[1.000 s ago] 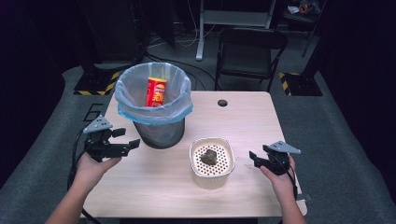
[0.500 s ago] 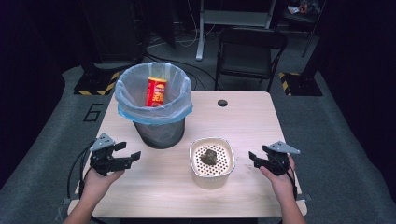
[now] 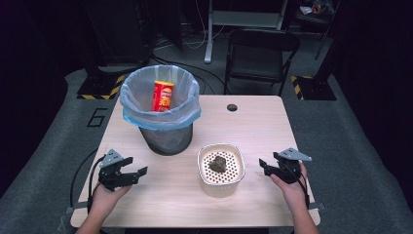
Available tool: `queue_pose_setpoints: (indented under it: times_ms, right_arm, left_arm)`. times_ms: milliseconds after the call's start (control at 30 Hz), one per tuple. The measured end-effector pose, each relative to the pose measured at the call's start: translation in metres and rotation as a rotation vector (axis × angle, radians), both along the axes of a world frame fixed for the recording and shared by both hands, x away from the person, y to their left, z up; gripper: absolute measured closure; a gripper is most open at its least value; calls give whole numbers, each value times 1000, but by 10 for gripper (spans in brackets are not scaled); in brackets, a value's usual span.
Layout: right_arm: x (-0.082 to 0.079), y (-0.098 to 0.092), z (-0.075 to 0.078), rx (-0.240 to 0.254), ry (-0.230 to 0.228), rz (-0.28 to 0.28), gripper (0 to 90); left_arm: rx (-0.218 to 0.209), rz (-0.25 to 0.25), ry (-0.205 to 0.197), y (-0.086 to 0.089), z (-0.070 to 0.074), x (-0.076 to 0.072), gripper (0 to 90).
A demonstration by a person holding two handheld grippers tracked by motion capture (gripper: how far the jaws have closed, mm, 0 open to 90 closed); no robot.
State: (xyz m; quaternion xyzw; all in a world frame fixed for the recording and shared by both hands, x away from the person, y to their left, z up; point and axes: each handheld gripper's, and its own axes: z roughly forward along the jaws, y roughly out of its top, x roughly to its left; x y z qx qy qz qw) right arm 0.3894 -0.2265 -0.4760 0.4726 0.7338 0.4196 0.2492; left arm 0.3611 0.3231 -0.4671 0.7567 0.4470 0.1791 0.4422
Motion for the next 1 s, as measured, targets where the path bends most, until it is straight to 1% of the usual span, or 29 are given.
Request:
queue_pose_setpoints:
  times_ms: [33, 67, 100, 200, 233, 267, 333, 467, 500, 533, 567, 600, 667, 700, 733, 833, 867, 900, 933, 967, 1000]
  right_arm:
    - [0, 0, 0, -2, 1, 1, 321]
    - [0, 0, -1, -4, 4, 1, 321]
    - [0, 0, -1, 0, 3, -3, 321]
    - [1, 1, -3, -4, 7, -4, 321]
    - [1, 1, -4, -8, 10, 1, 321]
    - [1, 1, -5, -2, 15, -1, 321]
    - [2, 0, -6, -13, 16, 0, 321]
    - [3, 0, -10, -14, 24, -9, 321]
    - [3, 0, -11, -7, 33, -8, 321]
    - [4, -1, -13, -16, 30, -11, 320]
    - [4, -1, -14, -15, 31, -9, 320]
    - [5, -1, -15, -21, 37, -10, 320]
    - [6, -1, -18, -30, 42, -12, 318]
    - [6, -1, -20, -32, 45, -16, 317]
    - [7, -1, -21, -35, 47, -16, 314]
    - [7, 1, -25, -36, 55, -24, 306]
    - [8, 1, -27, -43, 51, -18, 303]
    - [8, 2, -28, -43, 57, -19, 301]
    - [8, 3, -30, -49, 64, -23, 296]
    - [9, 3, -32, -53, 63, -26, 290]
    - [9, 3, -32, -53, 63, -26, 290]
  left_arm:
    - [2, -2, 7, 1, -3, 0, 240]
    - [8, -1, 1, 2, -6, 1, 240]
    - [2, 2, 11, 2, -8, 2, 240]
    - [7, 9, 27, 7, -14, 3, 240]
    - [1, 22, 22, 7, -17, 3, 240]
    - [6, 25, 24, 9, -20, 4, 240]
    - [16, 34, 30, 12, -24, 5, 240]
    - [-11, 69, 57, 20, -35, 8, 239]
    - [-9, 75, 63, 22, -37, 9, 240]
    - [-4, 77, 79, 25, -38, 10, 239]
    - [-13, 93, 75, 26, -41, 11, 240]
    - [-15, 99, 74, 28, -42, 12, 240]
    - [-8, 112, 73, 30, -45, 13, 239]
    - [-23, 132, 74, 30, -46, 13, 237]
    - [11, 126, 65, 33, -47, 14, 236]
    - [21, 144, 64, 36, -51, 14, 235]
    - [34, 153, 58, 37, -52, 15, 231]
    - [52, 151, 63, 39, -52, 15, 227]
    - [53, 167, 49, 38, -54, 15, 223]
    - [64, 174, 50, 39, -55, 15, 219]
    - [64, 174, 50, 39, -55, 15, 217]
